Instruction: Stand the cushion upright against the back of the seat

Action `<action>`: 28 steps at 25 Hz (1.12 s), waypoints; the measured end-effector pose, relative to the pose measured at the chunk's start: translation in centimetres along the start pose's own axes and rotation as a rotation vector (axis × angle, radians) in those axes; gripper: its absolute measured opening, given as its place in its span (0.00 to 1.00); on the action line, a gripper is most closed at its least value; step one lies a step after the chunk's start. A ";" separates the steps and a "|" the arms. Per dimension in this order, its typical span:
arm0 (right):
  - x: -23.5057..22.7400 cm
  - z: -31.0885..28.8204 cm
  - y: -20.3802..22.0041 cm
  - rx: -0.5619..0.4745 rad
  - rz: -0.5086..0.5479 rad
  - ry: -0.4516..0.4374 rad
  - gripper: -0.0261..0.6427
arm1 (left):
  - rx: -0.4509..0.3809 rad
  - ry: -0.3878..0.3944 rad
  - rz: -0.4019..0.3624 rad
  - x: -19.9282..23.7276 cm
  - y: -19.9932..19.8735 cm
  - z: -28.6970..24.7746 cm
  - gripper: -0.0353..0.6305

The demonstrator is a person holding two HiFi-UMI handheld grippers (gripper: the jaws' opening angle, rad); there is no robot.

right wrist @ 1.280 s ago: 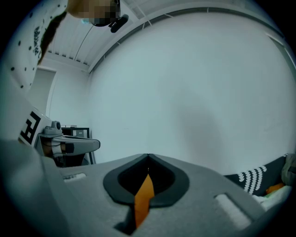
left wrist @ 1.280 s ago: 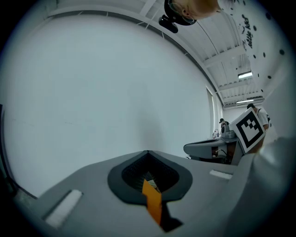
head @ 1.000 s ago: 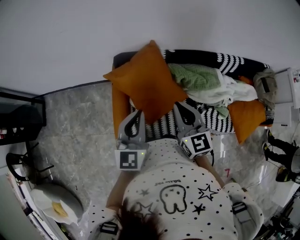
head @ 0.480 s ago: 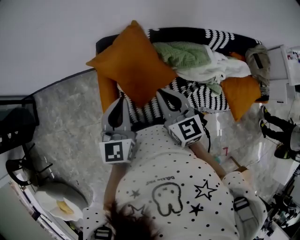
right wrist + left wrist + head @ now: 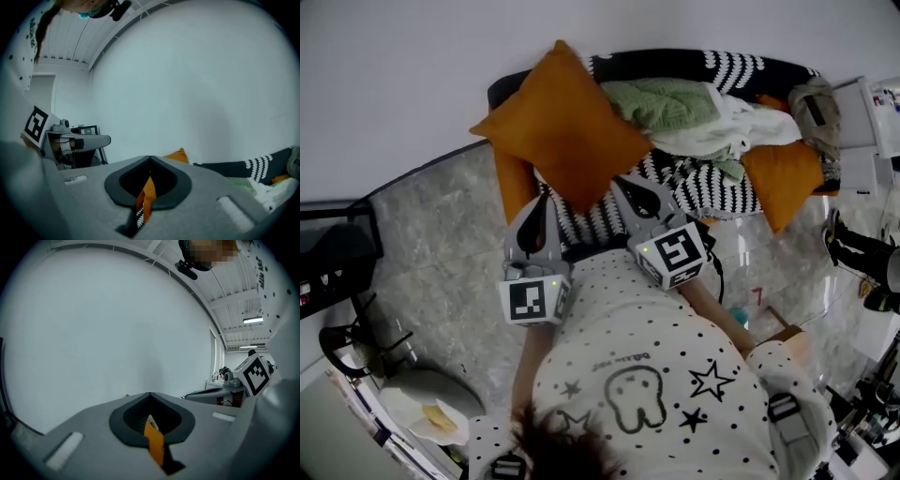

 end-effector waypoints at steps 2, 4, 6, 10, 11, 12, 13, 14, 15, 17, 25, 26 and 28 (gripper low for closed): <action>0.2 0.3 -0.1 -0.002 0.003 0.001 0.03 | 0.001 0.004 0.000 -0.2 -0.1 0.2 0.06; 0.3 0.8 -0.1 -0.007 0.007 0.000 0.04 | -0.001 0.007 -0.003 -0.6 -0.2 0.5 0.06; 0.4 1.0 -0.1 -0.010 0.013 -0.003 0.04 | -0.002 0.012 -0.016 -0.7 0.0 0.5 0.06; 0.8 0.9 -0.5 -0.011 0.026 -0.008 0.04 | -0.006 0.020 -0.036 -0.4 0.3 0.8 0.06; 0.9 0.8 -0.5 -0.008 0.028 -0.008 0.04 | -0.006 0.018 -0.030 -0.3 0.2 0.7 0.06; 0.8 0.7 -0.6 -0.004 0.029 -0.009 0.04 | -0.005 0.017 -0.022 -0.2 0.2 0.6 0.06; 0.7 0.5 -0.6 0.001 0.028 -0.011 0.04 | -0.004 0.017 -0.015 0.0 0.2 0.5 0.06; 0.6 0.3 -0.6 0.006 0.028 -0.012 0.04 | -0.004 0.018 -0.011 0.1 0.2 0.3 0.06; 0.5 0.1 -0.7 0.009 0.027 -0.014 0.04 | -0.003 0.019 -0.011 0.2 0.2 0.1 0.06; 0.5 -0.3 -0.8 0.014 0.025 -0.018 0.04 | 0.001 0.022 -0.016 0.3 -0.2 -0.1 0.06; 0.8 -0.9 -1.1 0.023 0.012 -0.025 0.04 | 0.013 0.070 -0.051 0.1 -0.8 -0.6 0.06; 0.7 -0.9 -1.0 0.022 0.011 -0.024 0.04 | 0.016 0.071 -0.050 0.1 -0.8 -0.7 0.06; 0.6 -1.1 -1.1 0.022 0.013 -0.025 0.04 | 0.018 0.070 -0.049 0.2 -0.8 -1.0 0.06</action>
Point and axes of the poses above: the fingertips, and each gripper's own axes: z backward along the fingers, x to its left, y out of its underside, the point moved 8 cm from there along z, backward along the fingers, and after that the axes turned 7 degrees about x, right-handed, at the moved point
